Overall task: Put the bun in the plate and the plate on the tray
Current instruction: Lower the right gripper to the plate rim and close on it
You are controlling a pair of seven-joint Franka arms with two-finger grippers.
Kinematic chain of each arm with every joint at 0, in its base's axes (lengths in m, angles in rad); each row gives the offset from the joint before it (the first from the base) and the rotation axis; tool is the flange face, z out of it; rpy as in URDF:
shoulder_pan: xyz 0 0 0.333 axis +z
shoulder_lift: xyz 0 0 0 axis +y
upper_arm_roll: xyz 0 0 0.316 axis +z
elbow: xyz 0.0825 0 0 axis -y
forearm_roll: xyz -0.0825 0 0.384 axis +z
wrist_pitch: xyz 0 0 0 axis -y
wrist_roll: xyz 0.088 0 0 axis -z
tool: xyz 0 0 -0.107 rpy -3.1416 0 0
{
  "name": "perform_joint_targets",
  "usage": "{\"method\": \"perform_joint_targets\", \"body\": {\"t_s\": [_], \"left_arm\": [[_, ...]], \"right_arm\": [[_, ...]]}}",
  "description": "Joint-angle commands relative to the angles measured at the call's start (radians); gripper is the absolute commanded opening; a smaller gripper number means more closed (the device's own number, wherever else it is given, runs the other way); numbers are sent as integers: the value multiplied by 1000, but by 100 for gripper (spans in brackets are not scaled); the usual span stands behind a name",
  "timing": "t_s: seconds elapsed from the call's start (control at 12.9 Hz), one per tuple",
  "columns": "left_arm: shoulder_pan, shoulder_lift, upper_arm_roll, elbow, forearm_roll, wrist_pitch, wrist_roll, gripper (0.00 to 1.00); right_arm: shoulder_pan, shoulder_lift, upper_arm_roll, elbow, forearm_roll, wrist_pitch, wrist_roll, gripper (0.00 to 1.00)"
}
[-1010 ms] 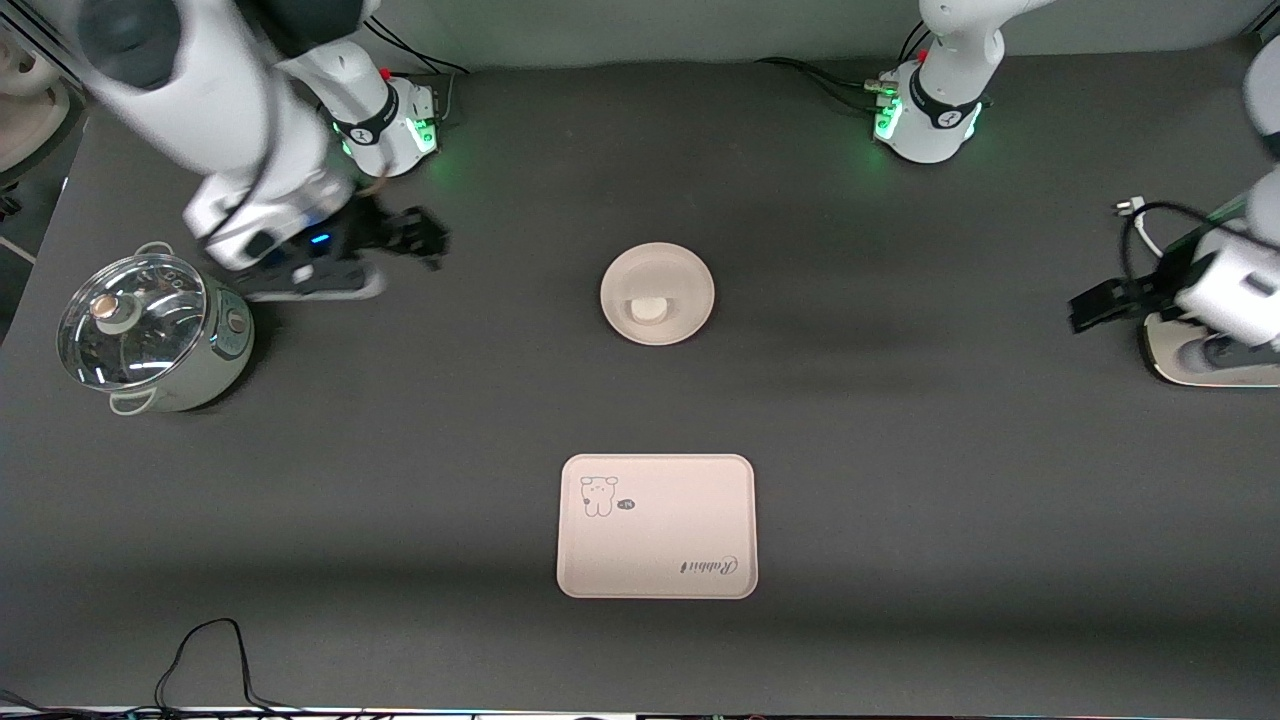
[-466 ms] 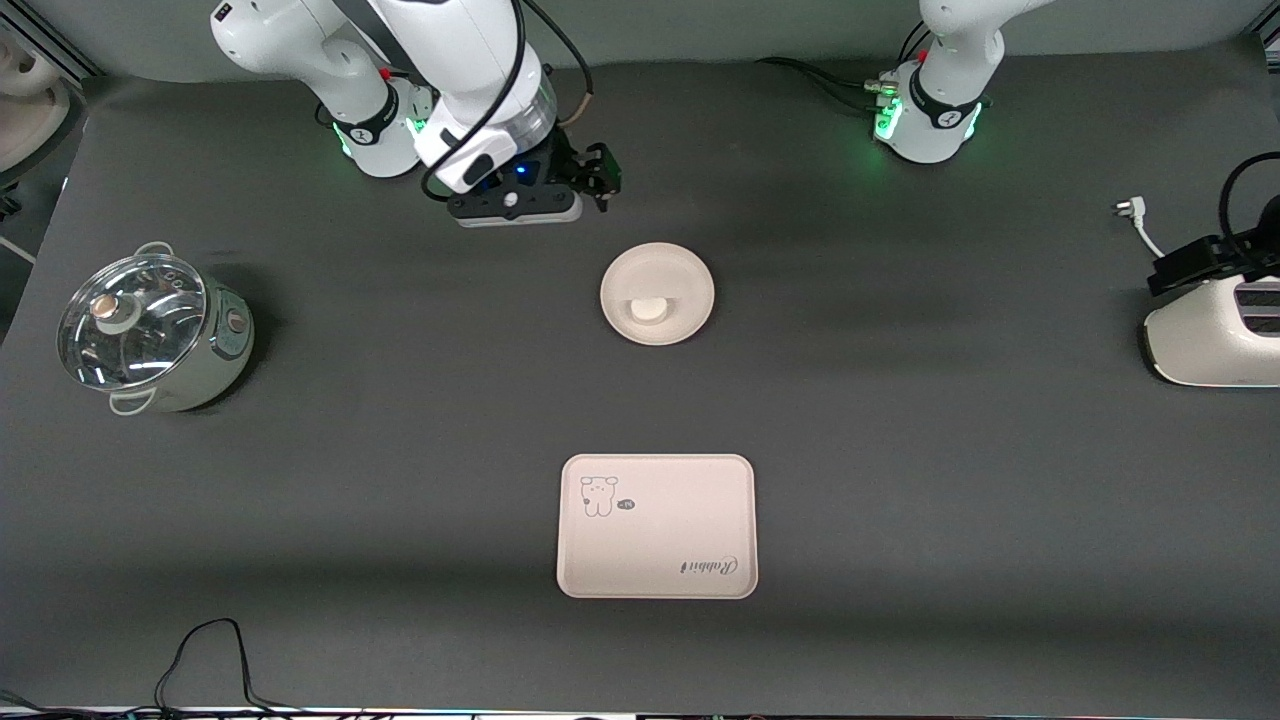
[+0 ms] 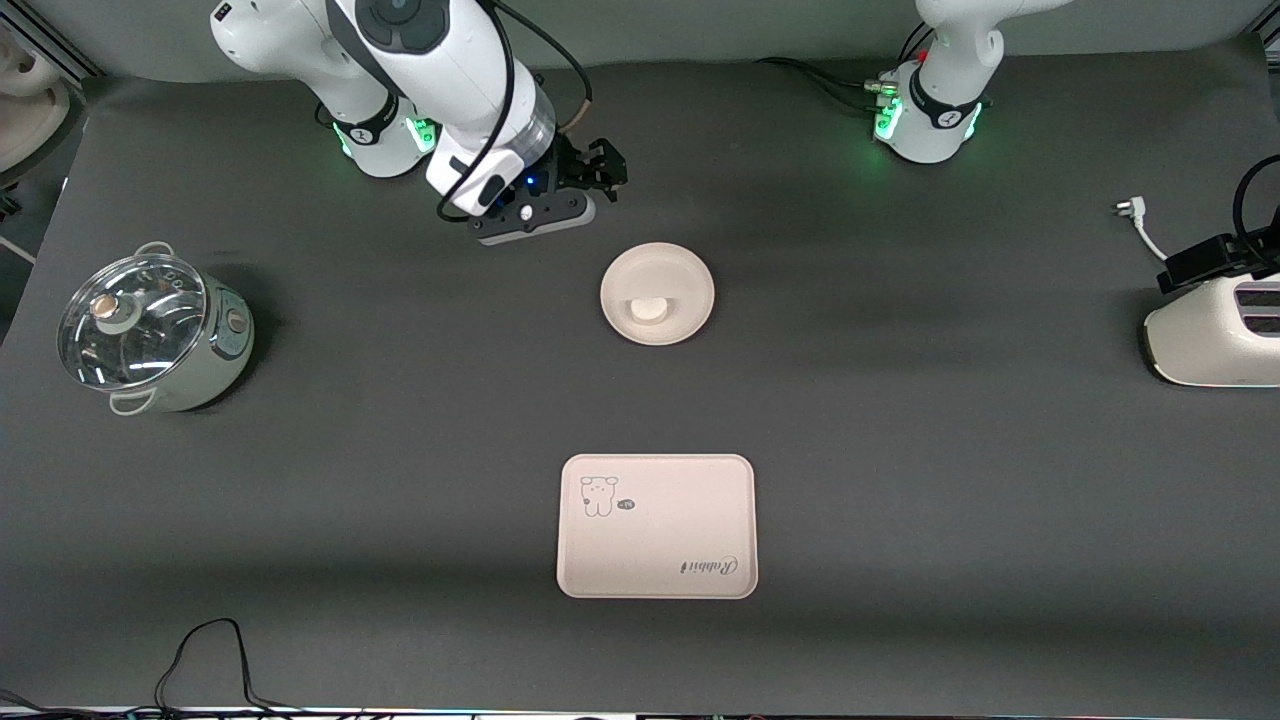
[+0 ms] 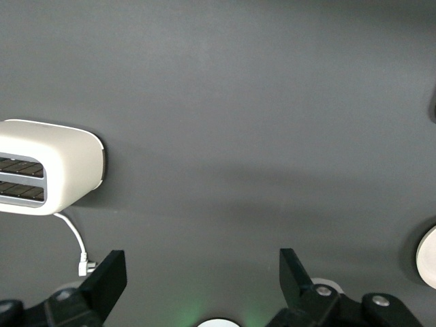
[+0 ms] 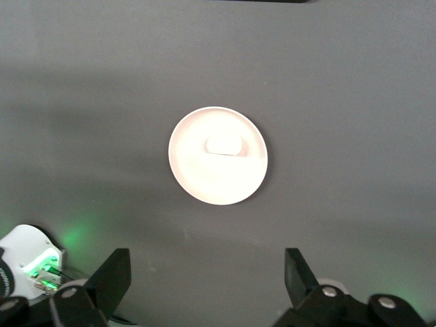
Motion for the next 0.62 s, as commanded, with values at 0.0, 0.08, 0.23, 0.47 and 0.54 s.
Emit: {"method": "perform_joint_targets", "body": {"t_s": [0.0, 0.08, 0.23, 0.47, 0.54], "left_arm": [[-9, -14, 14, -14, -9, 0, 25, 100], [-6, -13, 14, -14, -5, 5, 37, 100], [8, -13, 14, -16, -5, 8, 45, 100], [9, -10, 14, -16, -5, 9, 43, 100], [9, -8, 14, -16, -5, 11, 45, 100]], "right_arm": [[-1, -43, -6, -157, 23, 143, -45, 100], [2, -46, -6, -202, 22, 195, -43, 100], [4, -47, -6, -294, 20, 313, -40, 100], [12, -25, -4, -467, 20, 578, -40, 100], [19, -7, -1, -505, 20, 649, -40, 100]]}}
